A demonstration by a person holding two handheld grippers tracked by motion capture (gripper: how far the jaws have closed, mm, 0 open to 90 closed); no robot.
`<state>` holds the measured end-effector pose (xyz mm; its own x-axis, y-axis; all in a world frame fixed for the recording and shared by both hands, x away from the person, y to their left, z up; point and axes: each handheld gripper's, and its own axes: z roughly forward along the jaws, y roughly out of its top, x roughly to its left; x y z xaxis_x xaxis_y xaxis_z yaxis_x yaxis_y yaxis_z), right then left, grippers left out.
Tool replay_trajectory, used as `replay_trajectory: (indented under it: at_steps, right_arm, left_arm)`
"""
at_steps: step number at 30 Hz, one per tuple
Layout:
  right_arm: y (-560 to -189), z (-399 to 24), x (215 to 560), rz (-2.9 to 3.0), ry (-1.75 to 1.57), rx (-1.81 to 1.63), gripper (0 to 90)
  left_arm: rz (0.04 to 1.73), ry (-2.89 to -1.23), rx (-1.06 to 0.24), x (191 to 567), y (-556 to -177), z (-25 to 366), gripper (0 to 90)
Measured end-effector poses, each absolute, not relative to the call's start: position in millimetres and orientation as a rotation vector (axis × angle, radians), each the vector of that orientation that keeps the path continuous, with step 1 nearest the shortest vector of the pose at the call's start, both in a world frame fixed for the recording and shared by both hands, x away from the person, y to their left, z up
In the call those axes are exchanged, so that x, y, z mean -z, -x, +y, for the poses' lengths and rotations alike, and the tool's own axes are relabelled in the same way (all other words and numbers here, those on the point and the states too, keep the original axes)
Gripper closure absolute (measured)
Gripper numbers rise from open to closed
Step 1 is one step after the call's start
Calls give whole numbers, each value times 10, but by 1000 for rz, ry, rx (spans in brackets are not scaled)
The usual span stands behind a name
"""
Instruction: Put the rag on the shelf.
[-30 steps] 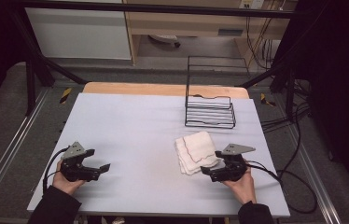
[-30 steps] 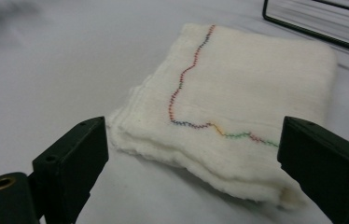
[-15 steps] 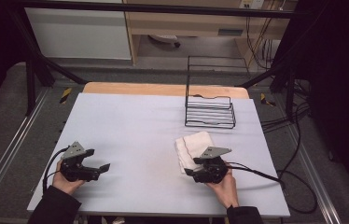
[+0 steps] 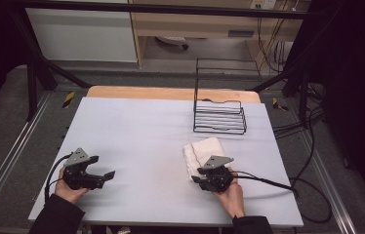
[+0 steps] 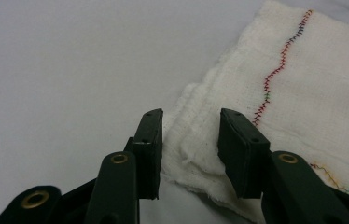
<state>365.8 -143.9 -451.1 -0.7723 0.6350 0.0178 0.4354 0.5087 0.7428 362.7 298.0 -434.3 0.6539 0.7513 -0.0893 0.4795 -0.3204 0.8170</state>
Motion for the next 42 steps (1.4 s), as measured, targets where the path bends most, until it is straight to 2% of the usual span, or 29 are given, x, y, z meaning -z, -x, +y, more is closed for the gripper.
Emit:
replay_trajectory:
  at_steps: [7,11,14,26,28,30,32,37,42]
  right_arm:
    - [-3666,-1437,4508,2493,-907,-1093,705]
    - [-3680,-1436,4497,2485,-947,-1080,809]
    - [-3689,-1435,4487,2479,-987,-1088,849]
    - [-3683,-1309,4471,2496,-980,-1138,855]
    - [-3690,-1322,4472,2488,-992,-1173,783]
    - [-3690,-1336,4439,2488,-980,-1212,669]
    - [-3694,-1384,4371,2467,-959,-1224,624]
    - [-3749,-1694,4247,2368,-1029,-1243,400]
    - [-3797,-2043,4259,2315,-1135,-1168,288]
  left_arm:
    - [958,-1991,-387,4344,-3629,2980,68]
    - [958,-1992,-388,4346,-3630,2980,68]
    - [960,-1986,-387,4344,-3630,2979,68]
    - [959,-1983,-386,4334,-3628,2986,68]
    - [965,-1976,-380,4330,-3627,2977,68]
    - [965,-1966,-372,4300,-3619,2941,67]
    - [966,-1958,-370,4285,-3614,2919,66]
    - [977,-1948,-350,4186,-3596,2665,63]
    - [965,-1976,-324,4127,-3620,2296,63]
